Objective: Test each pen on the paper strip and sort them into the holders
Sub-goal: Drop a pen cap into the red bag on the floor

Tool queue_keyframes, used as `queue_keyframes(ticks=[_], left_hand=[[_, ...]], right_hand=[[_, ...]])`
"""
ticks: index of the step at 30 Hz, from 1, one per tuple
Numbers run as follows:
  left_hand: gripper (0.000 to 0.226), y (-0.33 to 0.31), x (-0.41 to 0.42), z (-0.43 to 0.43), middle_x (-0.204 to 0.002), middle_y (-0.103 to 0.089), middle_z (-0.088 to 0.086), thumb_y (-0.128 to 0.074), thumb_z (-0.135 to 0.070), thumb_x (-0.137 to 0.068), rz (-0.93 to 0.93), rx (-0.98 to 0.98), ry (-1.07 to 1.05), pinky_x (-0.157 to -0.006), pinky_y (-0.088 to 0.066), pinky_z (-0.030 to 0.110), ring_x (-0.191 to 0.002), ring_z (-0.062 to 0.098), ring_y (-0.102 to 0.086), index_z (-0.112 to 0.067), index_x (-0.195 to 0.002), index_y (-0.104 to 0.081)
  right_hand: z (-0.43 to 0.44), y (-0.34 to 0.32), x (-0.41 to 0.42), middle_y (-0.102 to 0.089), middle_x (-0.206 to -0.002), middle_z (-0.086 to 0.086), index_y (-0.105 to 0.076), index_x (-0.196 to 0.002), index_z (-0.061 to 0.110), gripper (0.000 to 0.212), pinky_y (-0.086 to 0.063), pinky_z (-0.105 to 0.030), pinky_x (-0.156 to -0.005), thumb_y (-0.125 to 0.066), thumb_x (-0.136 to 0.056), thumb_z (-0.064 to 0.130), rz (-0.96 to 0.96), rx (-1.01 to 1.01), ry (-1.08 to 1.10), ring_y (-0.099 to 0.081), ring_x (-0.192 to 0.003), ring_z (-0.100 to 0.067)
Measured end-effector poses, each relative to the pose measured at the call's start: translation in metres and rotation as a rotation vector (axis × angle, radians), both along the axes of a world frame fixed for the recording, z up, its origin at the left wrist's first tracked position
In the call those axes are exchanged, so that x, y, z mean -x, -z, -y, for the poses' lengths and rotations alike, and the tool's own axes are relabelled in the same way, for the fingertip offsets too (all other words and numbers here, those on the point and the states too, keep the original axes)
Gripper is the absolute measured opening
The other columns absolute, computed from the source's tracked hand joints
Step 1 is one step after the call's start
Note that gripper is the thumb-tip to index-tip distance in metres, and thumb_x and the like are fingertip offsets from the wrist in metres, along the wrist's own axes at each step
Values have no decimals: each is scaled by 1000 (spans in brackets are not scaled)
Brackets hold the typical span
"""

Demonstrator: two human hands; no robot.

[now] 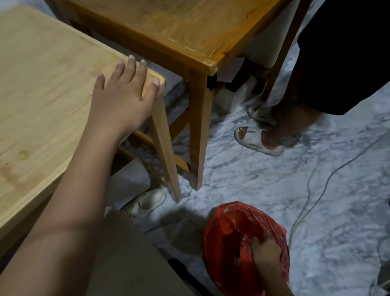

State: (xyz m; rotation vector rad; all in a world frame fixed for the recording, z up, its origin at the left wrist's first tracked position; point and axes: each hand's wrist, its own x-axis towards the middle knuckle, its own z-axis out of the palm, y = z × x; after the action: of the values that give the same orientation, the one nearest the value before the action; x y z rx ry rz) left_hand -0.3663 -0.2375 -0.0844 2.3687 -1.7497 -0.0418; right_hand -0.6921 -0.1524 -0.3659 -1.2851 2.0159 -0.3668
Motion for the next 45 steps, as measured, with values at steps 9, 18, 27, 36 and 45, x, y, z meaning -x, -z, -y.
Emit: queue_keyframes(ticks=[9, 18, 27, 36, 45], left_hand=[[59, -2, 2, 0, -160, -7, 2, -14, -48, -98, -7, -10, -12, -116, -5, 50, -147, 21, -5, -21, -150, -12], [61, -20, -7, -18, -159, -9, 7, -20, -46, -99, -109, -71, 61, -117, -6, 45, -147, 21, -6, -11, -149, -16], [66, -88, -73, -82, -159, 0, 7, -23, -48, -98, -61, 128, -30, -119, -5, 40, -147, 20, -1, -9, -149, -10], [67, -117, -169, -178, -159, -6, 6, -27, -48, -98, -79, 202, -210, -118, -4, 35, -147, 18, -3, -9, -149, -10], [63, -80, -260, -286, -159, -9, 2, -32, -45, -98, -208, 166, -536, -117, -12, 31, -146, 15, -7, -14, -149, -14]], right_hand=[[28, -50, 1, -42, -140, -28, -40, -134, -9, 46, -26, -37, -112, -47, -91, 6, 62, 84, -46, -38, -133, -37], [93, -158, -14, -17, -156, -18, -19, -146, 1, 58, -14, -39, -118, -37, -98, 28, -25, 310, -317, -14, -145, -29], [117, -301, -115, -3, -159, -11, -6, -149, 5, 63, -2, -36, -119, -26, -100, 40, -99, 536, -573, 1, -147, -21], [81, -362, -285, -2, -160, -2, -6, -149, 11, 61, -7, -32, -118, -30, -99, 37, 32, 672, -923, 1, -146, -14], [36, -348, -447, -16, -158, -2, -23, -147, 11, 54, -11, -23, -114, -39, -98, 28, 202, 616, -1257, -14, -145, -14]])
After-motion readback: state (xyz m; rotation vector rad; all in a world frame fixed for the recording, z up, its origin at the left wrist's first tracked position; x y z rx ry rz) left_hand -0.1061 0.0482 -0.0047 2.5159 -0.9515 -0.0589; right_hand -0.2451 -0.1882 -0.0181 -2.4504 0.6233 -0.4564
